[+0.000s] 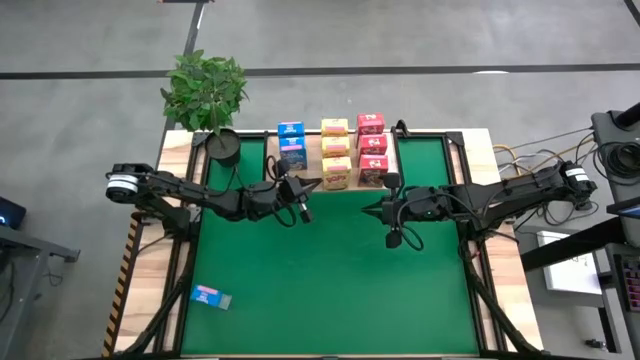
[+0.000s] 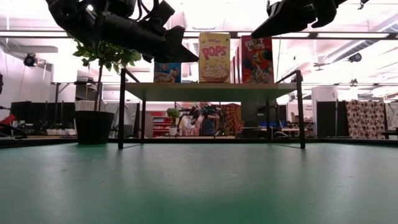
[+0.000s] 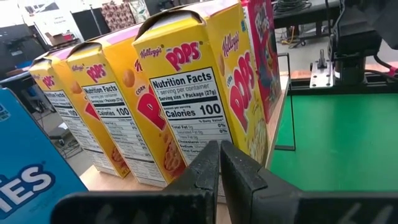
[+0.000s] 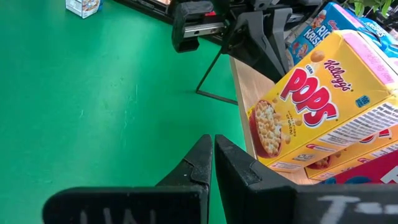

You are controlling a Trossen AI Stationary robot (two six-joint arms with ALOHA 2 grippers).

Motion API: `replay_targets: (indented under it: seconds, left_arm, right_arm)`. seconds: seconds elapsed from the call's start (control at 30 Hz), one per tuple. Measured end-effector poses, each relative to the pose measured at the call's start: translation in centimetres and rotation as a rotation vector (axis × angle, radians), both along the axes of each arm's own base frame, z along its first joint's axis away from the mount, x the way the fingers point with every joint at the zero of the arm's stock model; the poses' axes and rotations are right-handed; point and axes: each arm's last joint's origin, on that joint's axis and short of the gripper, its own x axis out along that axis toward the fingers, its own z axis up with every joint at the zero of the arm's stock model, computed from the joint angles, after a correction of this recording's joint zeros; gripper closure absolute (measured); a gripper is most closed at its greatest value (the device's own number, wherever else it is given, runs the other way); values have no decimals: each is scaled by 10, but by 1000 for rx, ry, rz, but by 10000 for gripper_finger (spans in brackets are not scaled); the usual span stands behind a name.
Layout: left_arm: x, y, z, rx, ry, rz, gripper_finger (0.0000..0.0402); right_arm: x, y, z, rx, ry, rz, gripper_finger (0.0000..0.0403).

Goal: Stack cereal on shelf
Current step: Put the yellow cereal box on the shelf aligned with the other yellow cereal boxes, then put the blue cereal box on the shelf aligned with the other blue cereal boxes

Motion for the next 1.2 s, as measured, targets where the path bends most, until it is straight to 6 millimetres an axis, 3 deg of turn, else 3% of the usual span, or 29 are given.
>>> replay_targets:
  seconds: [0.3, 0.53, 0.9, 1.2]
  left_arm:
    - [0, -1, 0, -4, -7, -2, 402]
    - [-2, -18, 4, -24, -15, -44, 402]
    - [-25, -57, 39, -44, -140, -30, 402]
    - [-42, -64, 63, -209, -303, -115, 402]
  right_arm:
    - [0, 0, 0, 0, 0, 0, 394]
    - [0, 0, 0, -8, 1, 4, 394]
    - [0, 0, 0, -22, 2, 11, 394]
    - [2, 1, 9, -41, -21, 41, 394]
